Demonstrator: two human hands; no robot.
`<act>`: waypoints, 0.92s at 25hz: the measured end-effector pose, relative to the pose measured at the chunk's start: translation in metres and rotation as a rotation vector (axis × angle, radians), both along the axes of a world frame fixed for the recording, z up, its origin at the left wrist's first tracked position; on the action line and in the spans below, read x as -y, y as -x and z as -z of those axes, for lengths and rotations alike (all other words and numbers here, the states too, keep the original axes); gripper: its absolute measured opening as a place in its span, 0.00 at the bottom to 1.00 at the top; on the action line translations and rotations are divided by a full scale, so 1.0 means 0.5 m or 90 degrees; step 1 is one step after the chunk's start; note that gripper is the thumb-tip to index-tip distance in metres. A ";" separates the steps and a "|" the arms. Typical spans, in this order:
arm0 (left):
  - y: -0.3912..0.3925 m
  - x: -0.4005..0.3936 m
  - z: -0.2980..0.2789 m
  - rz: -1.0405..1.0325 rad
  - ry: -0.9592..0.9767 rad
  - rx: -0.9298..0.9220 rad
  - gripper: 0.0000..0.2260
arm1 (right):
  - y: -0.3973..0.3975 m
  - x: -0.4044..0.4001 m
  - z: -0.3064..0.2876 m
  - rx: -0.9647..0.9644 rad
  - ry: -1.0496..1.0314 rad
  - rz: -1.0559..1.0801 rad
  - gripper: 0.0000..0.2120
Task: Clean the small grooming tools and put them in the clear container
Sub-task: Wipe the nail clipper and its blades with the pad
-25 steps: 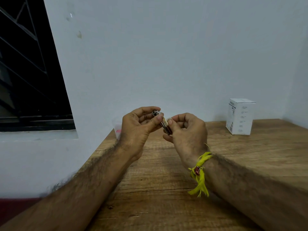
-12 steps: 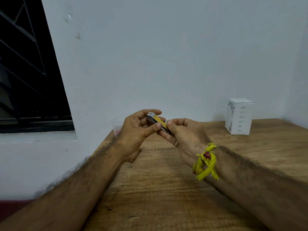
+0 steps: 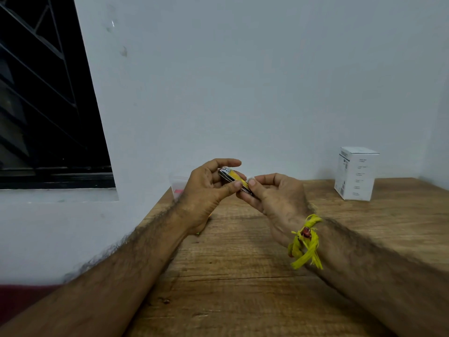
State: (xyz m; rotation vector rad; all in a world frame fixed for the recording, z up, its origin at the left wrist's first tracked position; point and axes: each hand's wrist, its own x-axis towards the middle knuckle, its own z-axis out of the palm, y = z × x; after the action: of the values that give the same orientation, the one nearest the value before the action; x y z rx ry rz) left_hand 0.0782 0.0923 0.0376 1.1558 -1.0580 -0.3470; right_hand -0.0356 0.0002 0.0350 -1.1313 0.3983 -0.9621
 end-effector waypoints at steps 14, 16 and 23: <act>0.029 0.040 0.022 -0.146 0.011 -0.284 0.07 | -0.018 0.030 0.027 -0.036 0.076 0.059 0.04; 0.019 0.037 0.028 -0.190 -0.054 -0.202 0.09 | -0.016 0.041 0.036 -0.082 0.133 0.106 0.03; 0.004 0.028 0.035 -0.299 -0.204 0.110 0.05 | -0.027 0.045 0.054 -0.181 0.257 0.198 0.05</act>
State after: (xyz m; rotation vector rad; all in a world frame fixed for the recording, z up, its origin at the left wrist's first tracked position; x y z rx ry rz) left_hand 0.0764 0.0785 0.0203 1.7027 -0.8612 -0.0425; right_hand -0.0218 -0.0225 0.0080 -1.6153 0.6431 -1.1892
